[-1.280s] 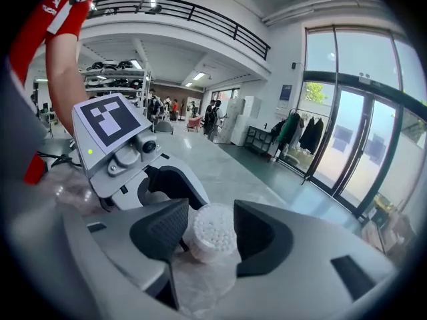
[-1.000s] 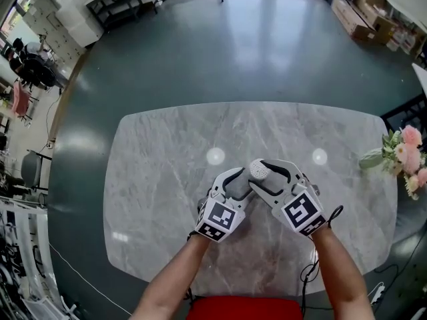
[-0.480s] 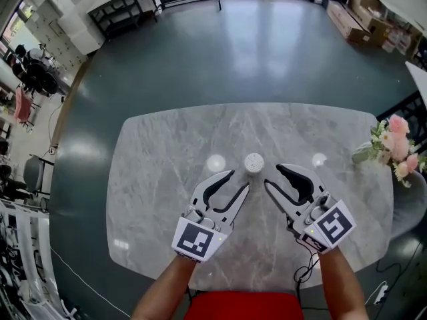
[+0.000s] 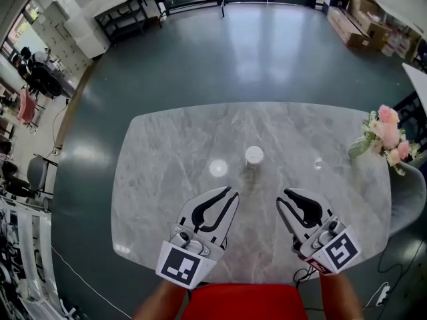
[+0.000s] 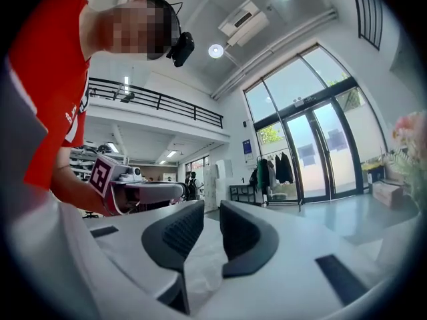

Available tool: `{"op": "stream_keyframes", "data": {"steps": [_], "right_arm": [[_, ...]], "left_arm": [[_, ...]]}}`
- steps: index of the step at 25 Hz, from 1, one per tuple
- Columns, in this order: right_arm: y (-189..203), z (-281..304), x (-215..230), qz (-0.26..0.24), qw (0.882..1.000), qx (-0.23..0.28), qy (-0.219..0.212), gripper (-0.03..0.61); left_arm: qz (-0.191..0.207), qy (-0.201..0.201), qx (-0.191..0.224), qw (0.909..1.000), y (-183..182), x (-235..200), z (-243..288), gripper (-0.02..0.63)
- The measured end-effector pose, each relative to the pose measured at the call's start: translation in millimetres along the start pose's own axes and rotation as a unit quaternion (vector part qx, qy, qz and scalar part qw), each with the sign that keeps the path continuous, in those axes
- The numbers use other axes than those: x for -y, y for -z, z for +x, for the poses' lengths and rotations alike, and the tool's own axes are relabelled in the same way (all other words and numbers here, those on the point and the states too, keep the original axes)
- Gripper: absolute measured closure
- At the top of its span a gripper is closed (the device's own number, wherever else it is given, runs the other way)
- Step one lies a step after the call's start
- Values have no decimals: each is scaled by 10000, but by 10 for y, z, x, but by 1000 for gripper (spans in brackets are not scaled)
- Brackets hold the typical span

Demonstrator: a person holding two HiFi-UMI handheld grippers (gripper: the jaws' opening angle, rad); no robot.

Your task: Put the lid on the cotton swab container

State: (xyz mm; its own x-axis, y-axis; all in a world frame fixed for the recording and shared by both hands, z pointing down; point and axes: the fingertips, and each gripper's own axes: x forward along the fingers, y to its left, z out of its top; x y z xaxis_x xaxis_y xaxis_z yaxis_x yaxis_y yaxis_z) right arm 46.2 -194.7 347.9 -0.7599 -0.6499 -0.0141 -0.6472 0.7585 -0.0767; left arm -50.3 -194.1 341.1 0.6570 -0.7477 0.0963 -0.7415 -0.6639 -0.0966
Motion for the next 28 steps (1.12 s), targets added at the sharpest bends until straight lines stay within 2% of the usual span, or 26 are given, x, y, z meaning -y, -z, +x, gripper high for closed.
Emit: {"op": "stream_keyframes", "data": {"steps": [4,10,21,28], "right_arm": [[-42,-107,-137,-62,9999,77,114,523],[-194,-240,-219,-161,9991,201,332,571],[-384,-451,-452,-119,9977,512,437,572],[-334,-487,-487,-14,9981,436,443,574]], "left_arm": [[221,52,266,9994,-168,137,-143,571],[261,90,452,9986,-313,240,-274,597],[62,147,370,9992,-284,271,-409,597],[-35,150,312,9994,-247,269,-406,597]]}}
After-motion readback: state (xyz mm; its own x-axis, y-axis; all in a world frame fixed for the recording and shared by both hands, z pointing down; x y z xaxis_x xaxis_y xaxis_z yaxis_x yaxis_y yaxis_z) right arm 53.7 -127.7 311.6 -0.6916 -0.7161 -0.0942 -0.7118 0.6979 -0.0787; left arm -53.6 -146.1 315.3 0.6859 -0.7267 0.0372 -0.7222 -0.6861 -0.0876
